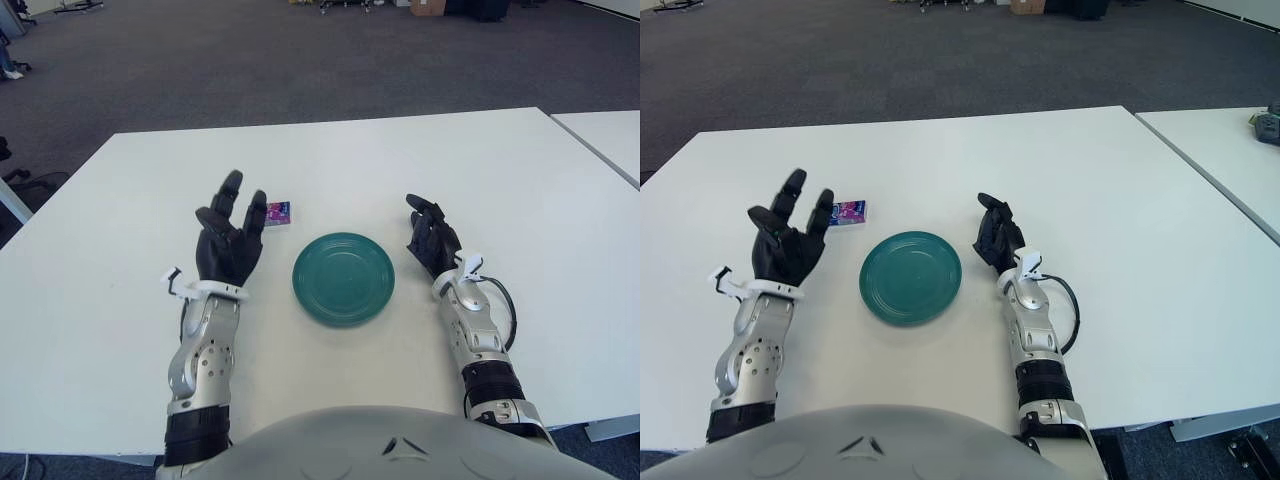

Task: Put the gum into the plate.

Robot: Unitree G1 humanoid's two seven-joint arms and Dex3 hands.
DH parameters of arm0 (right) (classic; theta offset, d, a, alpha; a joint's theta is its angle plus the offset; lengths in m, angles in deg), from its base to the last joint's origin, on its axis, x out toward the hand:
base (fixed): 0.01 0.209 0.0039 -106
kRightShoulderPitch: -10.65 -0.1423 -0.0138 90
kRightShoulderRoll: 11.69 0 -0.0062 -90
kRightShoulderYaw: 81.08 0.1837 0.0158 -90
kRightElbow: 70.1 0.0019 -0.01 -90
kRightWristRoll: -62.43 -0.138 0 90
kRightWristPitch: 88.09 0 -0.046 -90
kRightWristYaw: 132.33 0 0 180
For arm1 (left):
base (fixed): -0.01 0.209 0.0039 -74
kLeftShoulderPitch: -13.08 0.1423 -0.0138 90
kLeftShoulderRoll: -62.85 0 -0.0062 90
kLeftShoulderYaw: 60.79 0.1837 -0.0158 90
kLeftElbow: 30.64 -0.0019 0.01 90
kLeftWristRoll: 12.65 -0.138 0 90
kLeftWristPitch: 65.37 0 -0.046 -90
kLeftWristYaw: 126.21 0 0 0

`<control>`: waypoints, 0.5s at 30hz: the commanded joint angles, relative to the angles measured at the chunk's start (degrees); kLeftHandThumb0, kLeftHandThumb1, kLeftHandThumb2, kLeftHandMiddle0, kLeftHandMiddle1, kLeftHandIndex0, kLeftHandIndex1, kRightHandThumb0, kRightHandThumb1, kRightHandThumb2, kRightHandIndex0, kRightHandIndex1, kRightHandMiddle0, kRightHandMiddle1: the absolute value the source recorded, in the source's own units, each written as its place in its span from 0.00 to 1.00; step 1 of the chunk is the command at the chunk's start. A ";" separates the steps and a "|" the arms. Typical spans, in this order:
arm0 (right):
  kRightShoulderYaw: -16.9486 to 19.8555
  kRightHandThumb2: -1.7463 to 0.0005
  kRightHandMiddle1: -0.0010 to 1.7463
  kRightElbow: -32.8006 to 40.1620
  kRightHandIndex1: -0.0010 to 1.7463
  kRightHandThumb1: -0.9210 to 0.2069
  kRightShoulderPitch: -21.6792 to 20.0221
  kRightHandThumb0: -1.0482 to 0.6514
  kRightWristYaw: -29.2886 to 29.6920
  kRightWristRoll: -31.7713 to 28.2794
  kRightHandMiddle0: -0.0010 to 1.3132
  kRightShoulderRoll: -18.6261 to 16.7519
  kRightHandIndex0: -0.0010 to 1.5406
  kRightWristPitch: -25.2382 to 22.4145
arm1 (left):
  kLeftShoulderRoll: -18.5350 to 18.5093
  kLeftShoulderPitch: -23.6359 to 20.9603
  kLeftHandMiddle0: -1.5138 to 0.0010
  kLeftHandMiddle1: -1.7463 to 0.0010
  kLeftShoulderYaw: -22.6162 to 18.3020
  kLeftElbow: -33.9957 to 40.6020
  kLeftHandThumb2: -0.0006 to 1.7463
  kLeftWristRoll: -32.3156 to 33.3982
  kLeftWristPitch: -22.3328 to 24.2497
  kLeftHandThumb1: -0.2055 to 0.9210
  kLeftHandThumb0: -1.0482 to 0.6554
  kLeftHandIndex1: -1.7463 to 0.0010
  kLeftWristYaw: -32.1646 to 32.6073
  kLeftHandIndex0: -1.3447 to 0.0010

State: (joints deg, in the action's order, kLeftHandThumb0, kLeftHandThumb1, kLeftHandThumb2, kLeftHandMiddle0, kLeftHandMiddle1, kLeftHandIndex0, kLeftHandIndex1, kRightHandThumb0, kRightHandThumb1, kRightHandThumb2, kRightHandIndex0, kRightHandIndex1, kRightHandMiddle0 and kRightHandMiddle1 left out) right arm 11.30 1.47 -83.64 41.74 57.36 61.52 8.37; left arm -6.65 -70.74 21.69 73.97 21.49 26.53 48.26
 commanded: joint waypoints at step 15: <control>1.14 0.48 0.07 -8.48 0.00 0.00 -1.02 0.10 0.42 -0.42 0.00 -0.25 0.04 1.06 | -23.62 -25.43 0.83 0.99 2.01 -28.19 0.54 -38.72 -14.99 1.00 0.01 0.57 2.06 1.00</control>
State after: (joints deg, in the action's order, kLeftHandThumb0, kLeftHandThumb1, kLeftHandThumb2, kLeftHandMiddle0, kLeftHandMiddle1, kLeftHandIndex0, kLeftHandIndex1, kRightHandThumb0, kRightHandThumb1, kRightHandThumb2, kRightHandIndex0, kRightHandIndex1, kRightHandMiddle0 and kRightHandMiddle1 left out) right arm 11.90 -3.19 -85.69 41.81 57.31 61.54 11.19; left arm -25.88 -91.35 22.85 50.30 -13.67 14.17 51.71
